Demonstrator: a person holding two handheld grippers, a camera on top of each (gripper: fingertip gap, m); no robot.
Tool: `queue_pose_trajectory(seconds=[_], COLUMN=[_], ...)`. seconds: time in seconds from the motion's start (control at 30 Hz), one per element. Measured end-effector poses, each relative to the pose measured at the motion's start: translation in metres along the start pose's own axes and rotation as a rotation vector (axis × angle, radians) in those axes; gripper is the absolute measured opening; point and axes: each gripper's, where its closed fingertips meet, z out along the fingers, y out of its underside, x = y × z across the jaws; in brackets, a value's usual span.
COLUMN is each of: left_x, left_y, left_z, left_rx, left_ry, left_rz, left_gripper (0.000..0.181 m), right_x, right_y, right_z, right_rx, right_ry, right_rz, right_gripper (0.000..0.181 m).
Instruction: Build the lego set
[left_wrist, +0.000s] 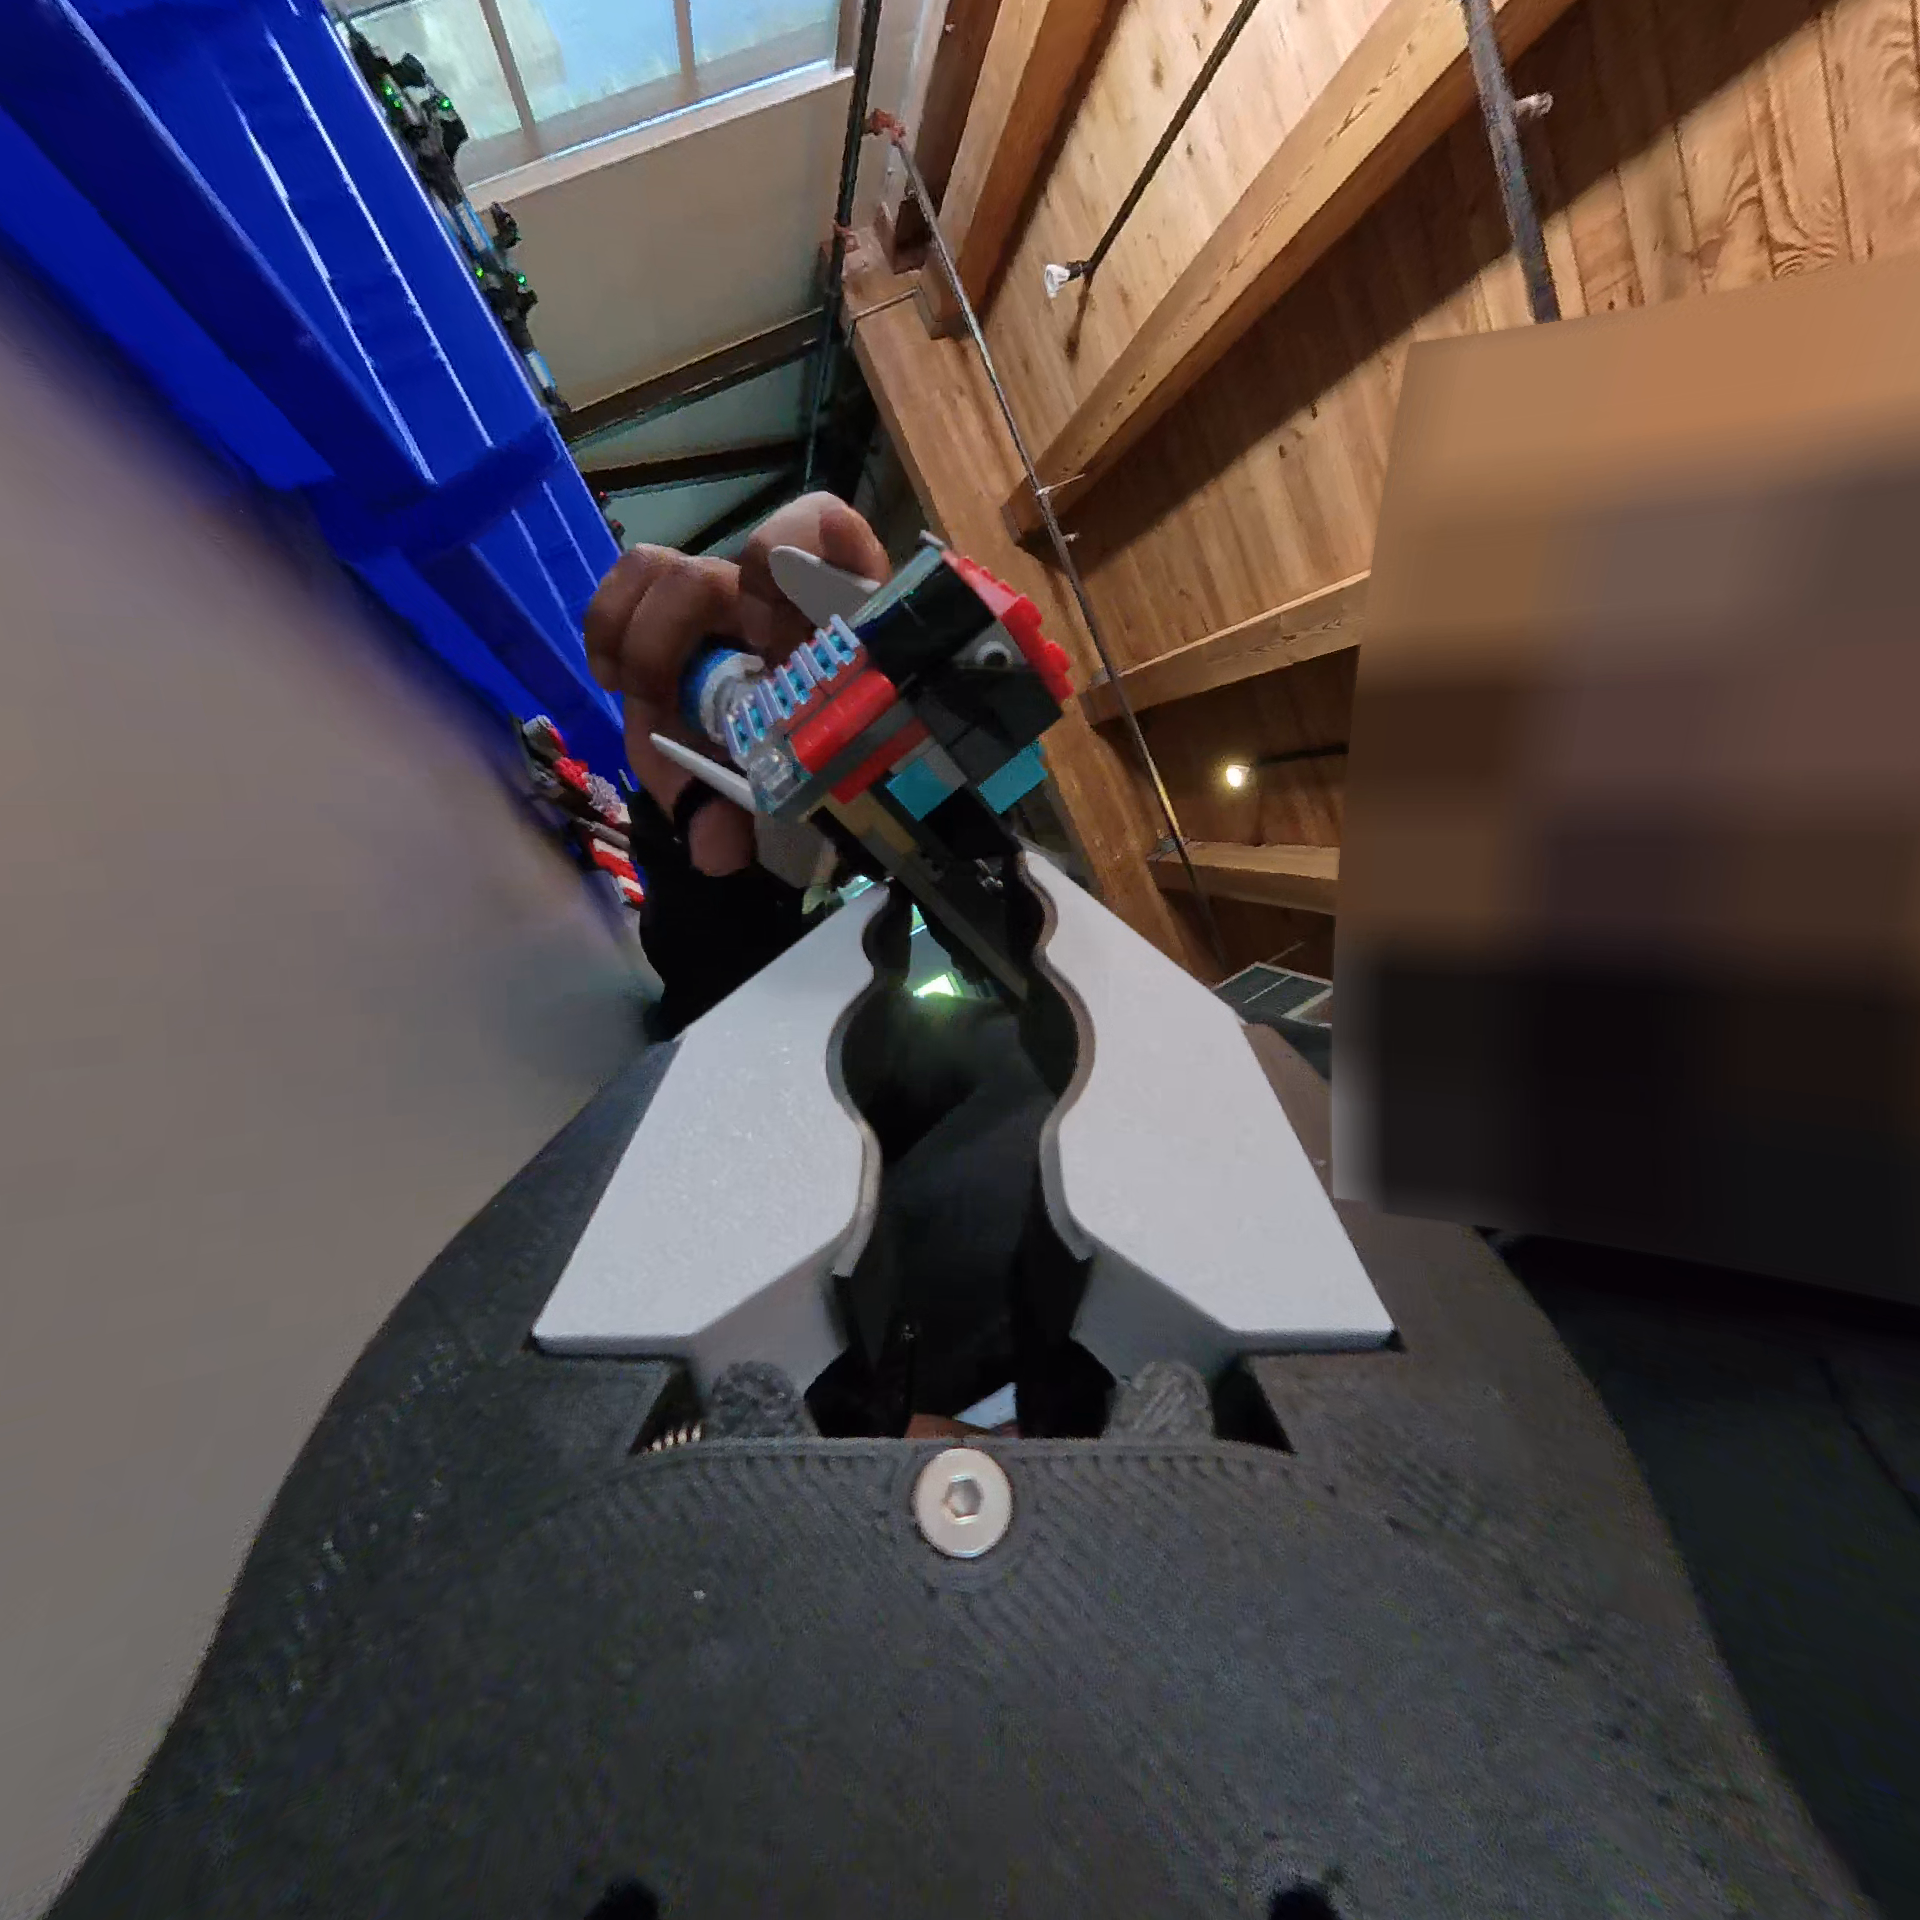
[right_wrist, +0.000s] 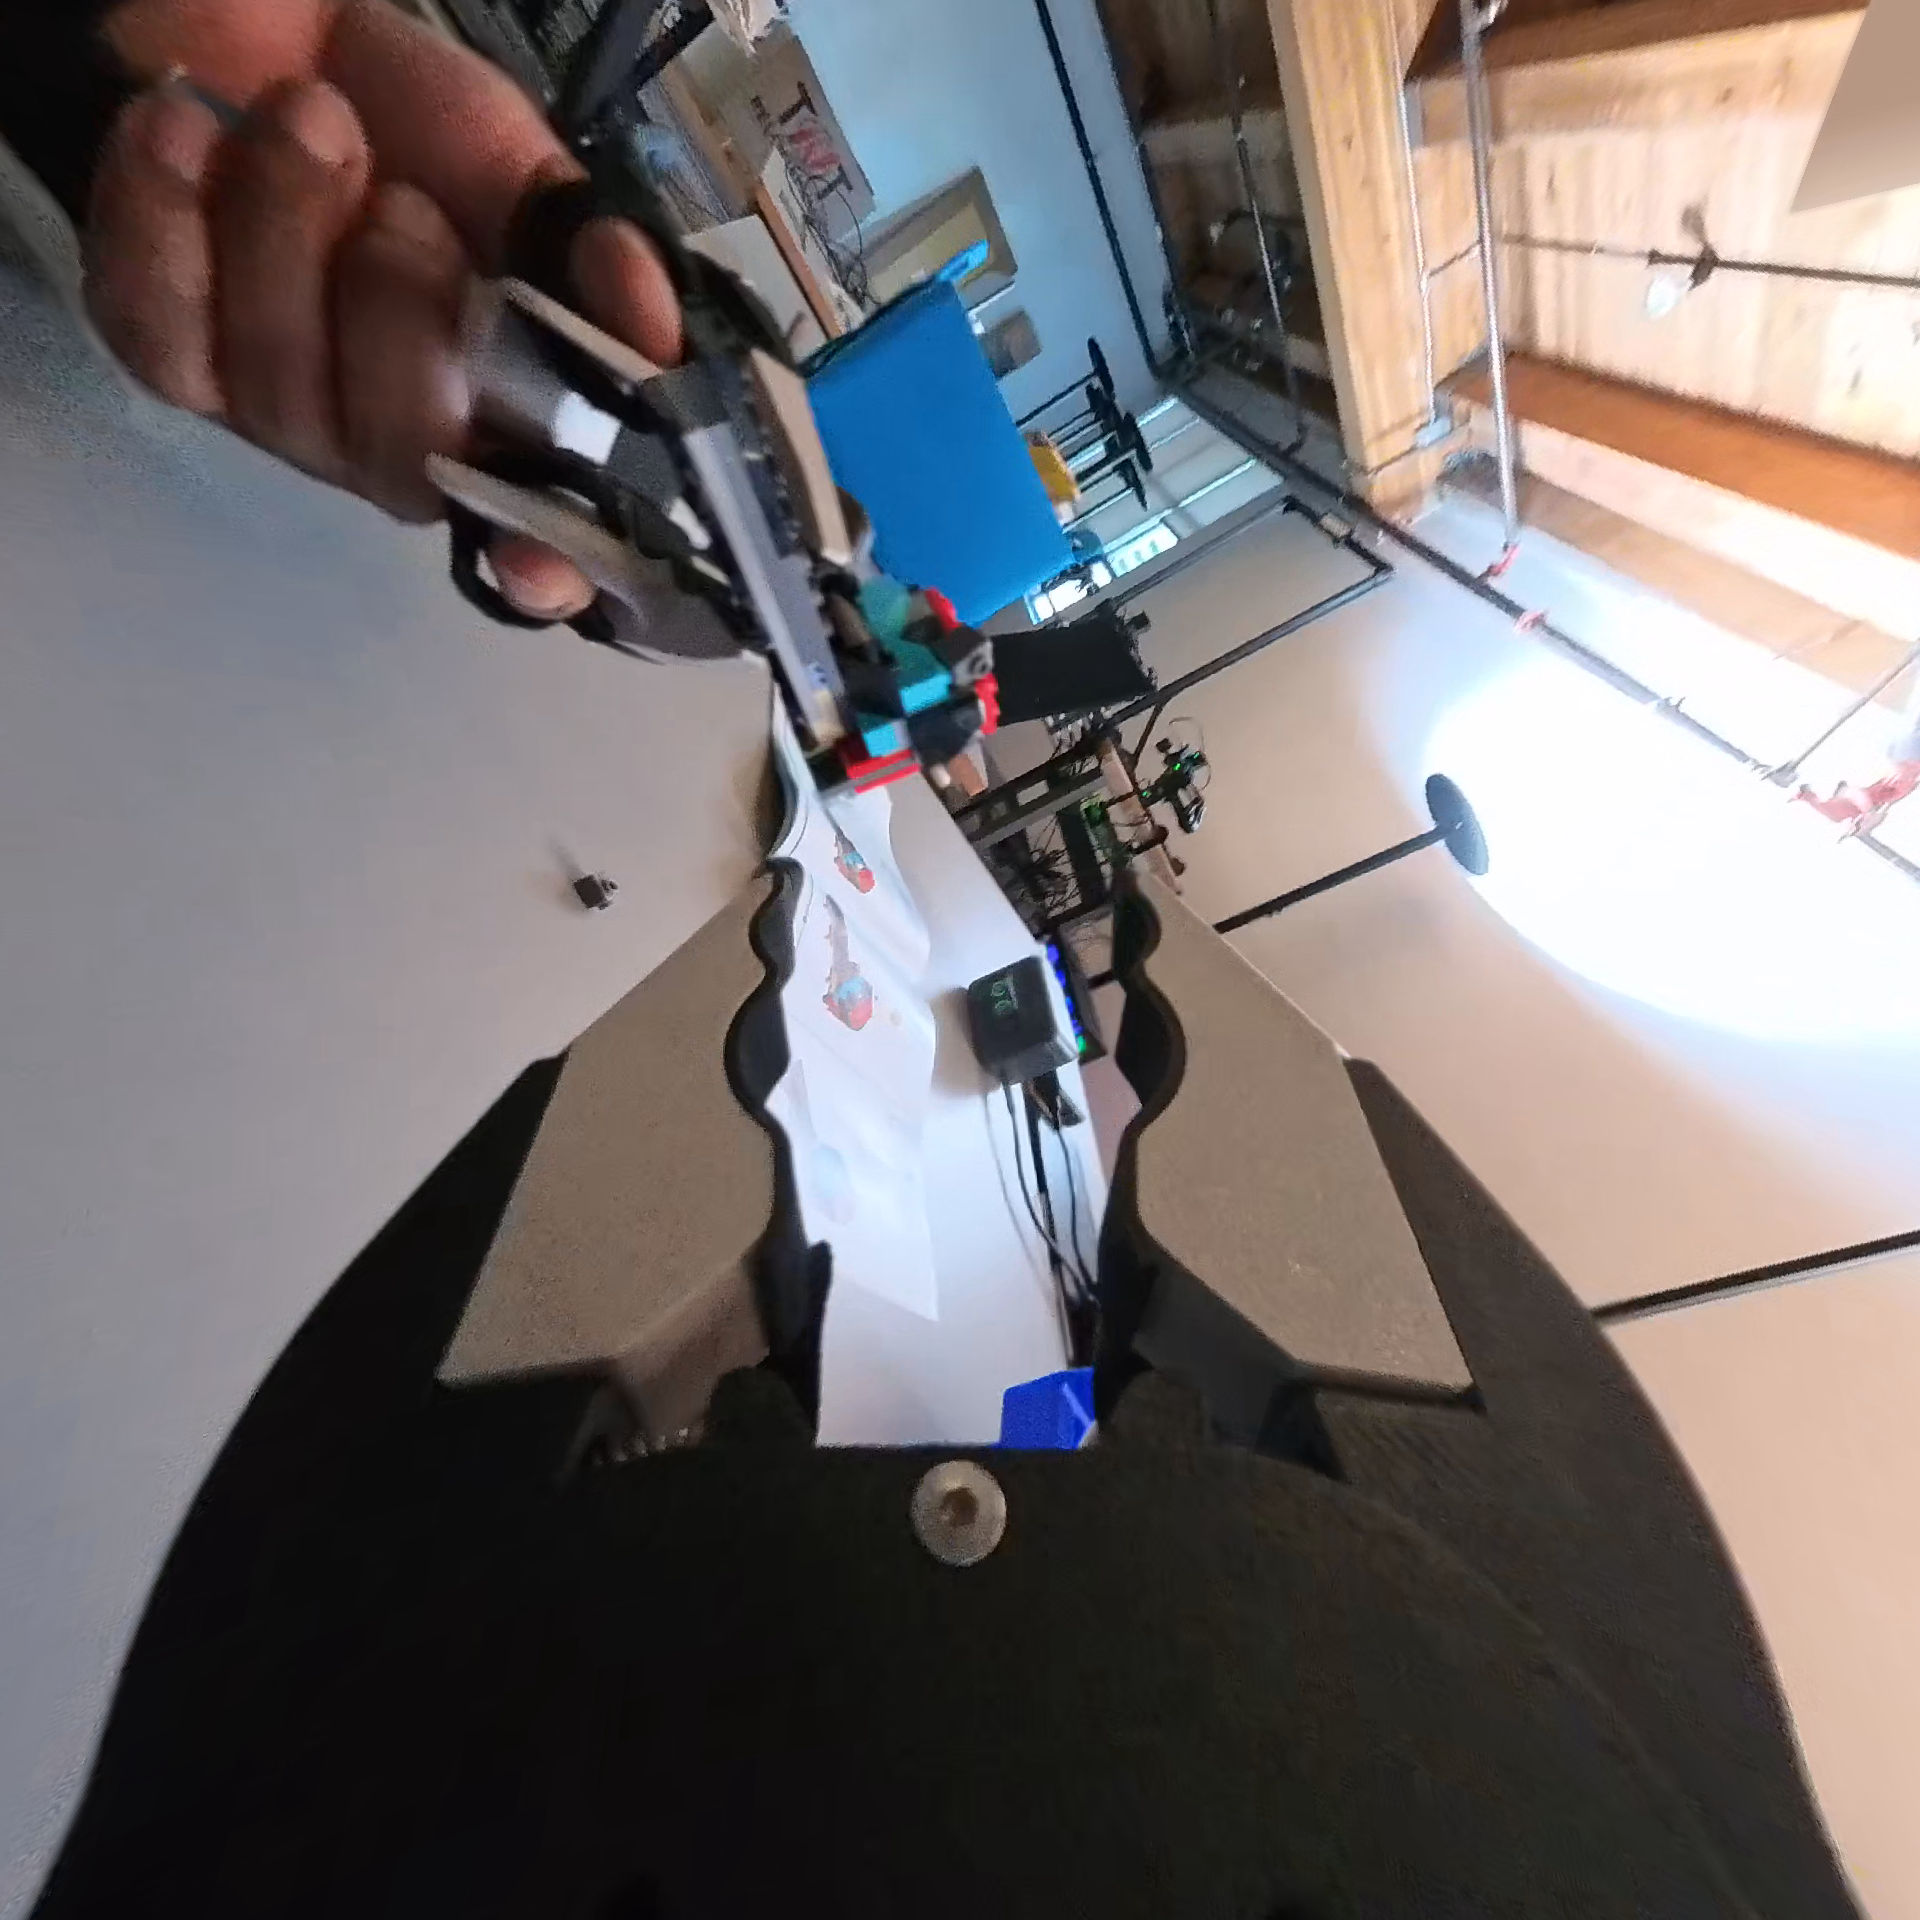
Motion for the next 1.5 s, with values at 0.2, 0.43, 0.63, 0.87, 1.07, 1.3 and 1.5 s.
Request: queue_pose_trajectory(seconds=[0.2, 0.43, 0.63, 0.87, 1.07, 1.3, 1.5], left_x=[0.004, -0.002, -0.003, -0.003, 0.000, 0.000, 0.003], left_y=[0.017, 0.031, 0.039, 0.044, 0.046, 0.049, 0.051], left_z=[0.022, 0.036, 0.046, 0.049, 0.049, 0.054, 0.057], left_rx=[-0.069, -0.120, -0.141, -0.145, -0.144, -0.148, -0.148], left_ry=[-0.092, -0.210, -0.220, -0.214, -0.204, -0.203, -0.194], left_rz=[-0.004, -0.031, -0.044, -0.062, -0.071, -0.079, -0.076], left_gripper=[0.019, 0.019, 0.019, 0.019, 0.019, 0.019, 0.019], right_x=[-0.016, -0.022, -0.012, -0.015, -0.015, -0.015, -0.017], right_y=[-0.014, -0.021, -0.029, -0.035, -0.037, -0.042, -0.043], right_z=[-0.004, -0.013, -0.019, -0.020, -0.019, -0.020, -0.020], right_rx=[0.053, 0.100, 0.139, 0.147, 0.149, 0.163, 0.164], right_ry=[0.049, 0.060, 0.088, 0.049, 0.055, 0.066, 0.059], right_rz=[-0.141, -0.157, -0.118, -0.150, -0.160, -0.150, -0.156], right_gripper=[0.067, 0.073, 0.077, 0.068, 0.069, 0.069, 0.062])
